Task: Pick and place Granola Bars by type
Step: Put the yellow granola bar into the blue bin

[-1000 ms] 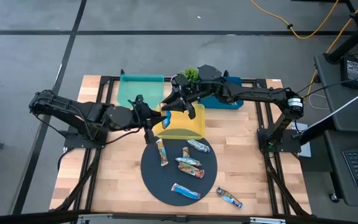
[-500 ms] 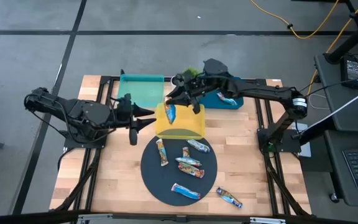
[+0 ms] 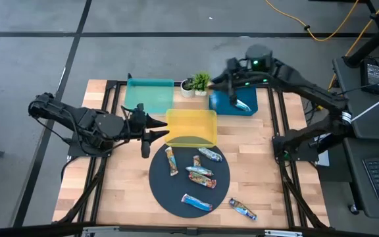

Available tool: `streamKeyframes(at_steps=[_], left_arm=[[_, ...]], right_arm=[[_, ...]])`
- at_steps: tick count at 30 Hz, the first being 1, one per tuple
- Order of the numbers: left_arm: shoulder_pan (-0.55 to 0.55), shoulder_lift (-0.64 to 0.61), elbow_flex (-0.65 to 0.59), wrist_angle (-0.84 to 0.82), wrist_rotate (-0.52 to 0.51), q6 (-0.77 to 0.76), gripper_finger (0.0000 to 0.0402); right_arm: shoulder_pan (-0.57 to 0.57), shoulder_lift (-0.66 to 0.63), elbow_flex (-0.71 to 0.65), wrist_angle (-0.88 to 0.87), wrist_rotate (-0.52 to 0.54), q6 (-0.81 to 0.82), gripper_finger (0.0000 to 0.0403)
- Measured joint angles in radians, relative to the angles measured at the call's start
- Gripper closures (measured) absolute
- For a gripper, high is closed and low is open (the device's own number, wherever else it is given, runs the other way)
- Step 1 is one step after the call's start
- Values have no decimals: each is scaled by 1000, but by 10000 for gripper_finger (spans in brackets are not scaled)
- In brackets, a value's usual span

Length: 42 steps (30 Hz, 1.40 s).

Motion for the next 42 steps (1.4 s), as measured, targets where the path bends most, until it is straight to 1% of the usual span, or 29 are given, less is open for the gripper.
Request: streamKeyframes(at_steps=[4,8,13,18,25,30,42], left_arm=[[0,8,0,1,0,0,274],[4,10,0,0,-3,0,274],[6,10,0,4,-8,0,274],[19,10,0,16,-8,0,274],[29,10,0,23,-8,0,274],[29,10,0,23,-8,0,274],[29,10,0,23,-10,-2,274]], right_arm=[[-87,-67,0,-176,75,-36,302],[-182,-99,0,-289,92,-73,302],[-281,-95,0,-335,91,-123,302],[-332,-55,0,-351,92,-153,302],[-353,83,-1,-433,95,-209,302],[-353,194,-1,-433,149,-241,302],[-353,455,-2,-422,152,-258,302]])
